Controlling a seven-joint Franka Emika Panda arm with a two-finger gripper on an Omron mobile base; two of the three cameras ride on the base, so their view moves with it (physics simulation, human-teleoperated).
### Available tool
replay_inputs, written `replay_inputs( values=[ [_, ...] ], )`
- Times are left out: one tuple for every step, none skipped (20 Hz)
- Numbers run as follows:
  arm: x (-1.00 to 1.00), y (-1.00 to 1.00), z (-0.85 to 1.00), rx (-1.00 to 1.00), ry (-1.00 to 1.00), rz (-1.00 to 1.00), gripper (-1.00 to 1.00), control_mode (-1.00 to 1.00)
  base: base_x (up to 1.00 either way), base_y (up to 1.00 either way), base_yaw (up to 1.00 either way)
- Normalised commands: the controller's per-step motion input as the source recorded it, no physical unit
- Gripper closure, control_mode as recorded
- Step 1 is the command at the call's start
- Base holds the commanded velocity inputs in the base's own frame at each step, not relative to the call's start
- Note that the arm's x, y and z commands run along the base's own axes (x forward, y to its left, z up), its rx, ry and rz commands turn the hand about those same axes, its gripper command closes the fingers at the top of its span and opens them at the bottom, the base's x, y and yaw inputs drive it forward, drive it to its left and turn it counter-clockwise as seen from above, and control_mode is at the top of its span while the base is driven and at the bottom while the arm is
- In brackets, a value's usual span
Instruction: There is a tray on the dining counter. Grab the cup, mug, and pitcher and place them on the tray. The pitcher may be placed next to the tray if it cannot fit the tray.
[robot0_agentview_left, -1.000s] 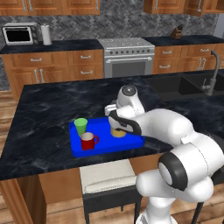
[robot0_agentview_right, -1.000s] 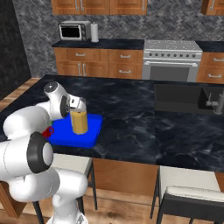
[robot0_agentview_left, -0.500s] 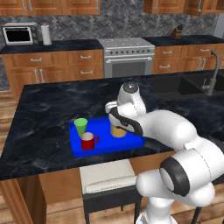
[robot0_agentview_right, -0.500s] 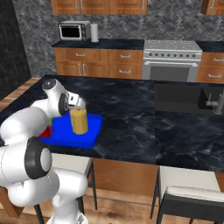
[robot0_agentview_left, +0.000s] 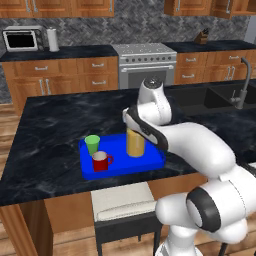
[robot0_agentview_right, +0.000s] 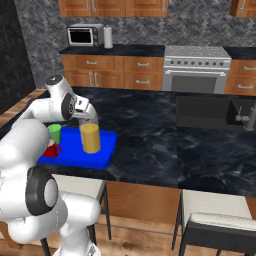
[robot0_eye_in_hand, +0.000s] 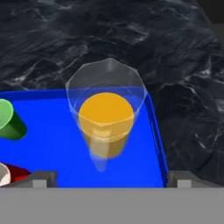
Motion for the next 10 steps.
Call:
replay_inputs(
  values=[
    [-0.69,-0.22,0.36,0.00,0.15,0.00,-1.00,-1.00,0.00,0.00,0.00],
    [-0.69,-0.22,0.38,0.00,0.15,0.00,-1.00,-1.00,0.00,0.00,0.00],
    [-0.67,-0.21,0.36,0.00,0.15,0.00,-1.00,-1.00,0.00,0.00,0.00],
    [-0.77,-0.27,0.33,0.00,0.15,0.00,-1.00,-1.00,0.00,0.00,0.00],
    [-0.80,-0.27,0.31,0.00,0.15,0.00,-1.00,-1.00,0.00,0.00,0.00],
    [-0.83,-0.27,0.34,0.00,0.16,0.00,-1.00,-1.00,0.00,0.00,0.00],
    [-0.80,-0.27,0.35,0.00,0.17,0.00,-1.00,-1.00,0.00,0.00,0.00],
    [-0.78,-0.24,0.30,0.00,0.18,0.00,-1.00,-1.00,0.00,0.00,0.00],
    [-0.77,-0.21,0.26,0.00,0.18,0.00,-1.00,-1.00,0.00,0.00,0.00],
    [-0.77,-0.18,0.24,0.00,0.19,0.00,-1.00,-1.00,0.00,0.00,0.00]
  ],
)
